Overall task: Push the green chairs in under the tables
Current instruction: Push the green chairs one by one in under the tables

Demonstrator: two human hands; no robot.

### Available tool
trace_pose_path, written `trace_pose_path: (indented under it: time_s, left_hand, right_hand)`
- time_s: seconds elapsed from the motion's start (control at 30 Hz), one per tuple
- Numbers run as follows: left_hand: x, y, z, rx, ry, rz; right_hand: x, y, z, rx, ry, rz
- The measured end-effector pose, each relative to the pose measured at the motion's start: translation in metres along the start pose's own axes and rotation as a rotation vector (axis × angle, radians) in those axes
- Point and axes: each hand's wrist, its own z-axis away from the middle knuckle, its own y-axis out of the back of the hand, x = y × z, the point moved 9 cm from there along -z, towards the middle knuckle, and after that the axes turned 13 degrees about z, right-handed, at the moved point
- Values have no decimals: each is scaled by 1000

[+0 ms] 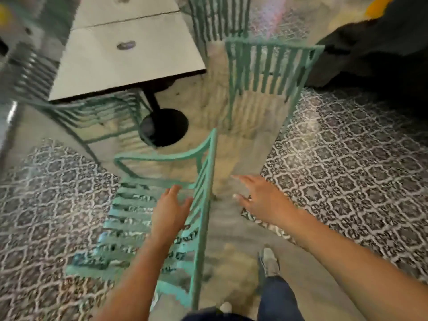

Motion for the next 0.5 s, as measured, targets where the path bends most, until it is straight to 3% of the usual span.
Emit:
trace_pose_path:
  time_s: [0.23,0.5]
  left_hand:
    - [-11,5,27,264,290,22]
    - [-34,-36,55,389,549,32]
  right_hand:
    - [-17,2,-101,-119,486,73]
    - [-45,-33,-162,-231,877,170]
